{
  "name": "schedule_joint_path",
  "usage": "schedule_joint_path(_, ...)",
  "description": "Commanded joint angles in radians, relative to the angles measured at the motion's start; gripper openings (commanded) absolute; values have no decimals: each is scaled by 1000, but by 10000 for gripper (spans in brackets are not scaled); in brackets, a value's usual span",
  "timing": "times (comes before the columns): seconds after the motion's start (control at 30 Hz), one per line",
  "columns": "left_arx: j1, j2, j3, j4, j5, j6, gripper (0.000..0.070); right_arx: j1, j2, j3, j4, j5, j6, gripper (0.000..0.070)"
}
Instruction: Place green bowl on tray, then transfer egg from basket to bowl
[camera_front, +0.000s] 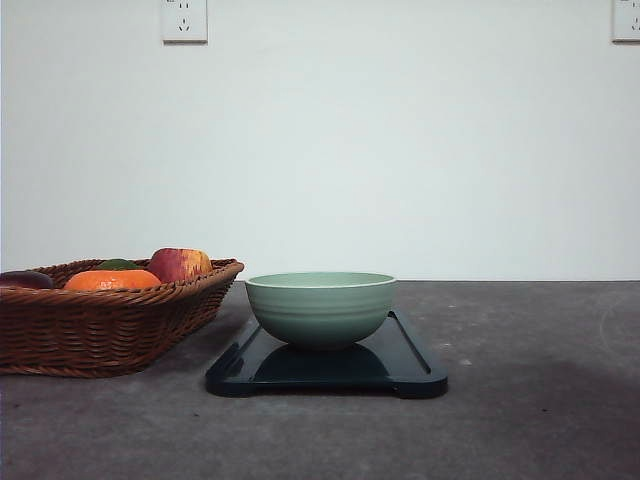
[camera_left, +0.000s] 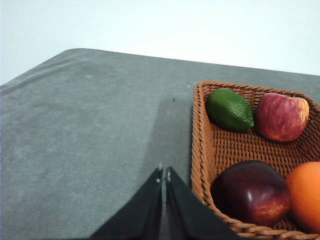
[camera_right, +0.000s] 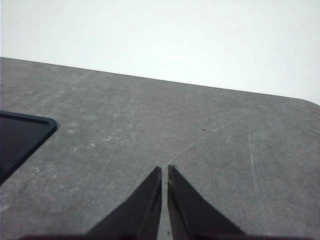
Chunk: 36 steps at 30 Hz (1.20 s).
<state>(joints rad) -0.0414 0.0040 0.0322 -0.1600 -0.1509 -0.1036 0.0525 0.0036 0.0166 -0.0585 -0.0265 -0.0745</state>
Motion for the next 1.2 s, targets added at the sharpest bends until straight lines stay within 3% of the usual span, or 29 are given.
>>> schedule_joint_path(0.0, 1, 0, -18, 11, 2, 9, 0, 3, 0, -4, 14, 1, 10, 15)
schedule_joint_path(1.17, 1, 0, -18, 11, 2, 9, 0, 3, 0, -4, 14, 1, 10, 15)
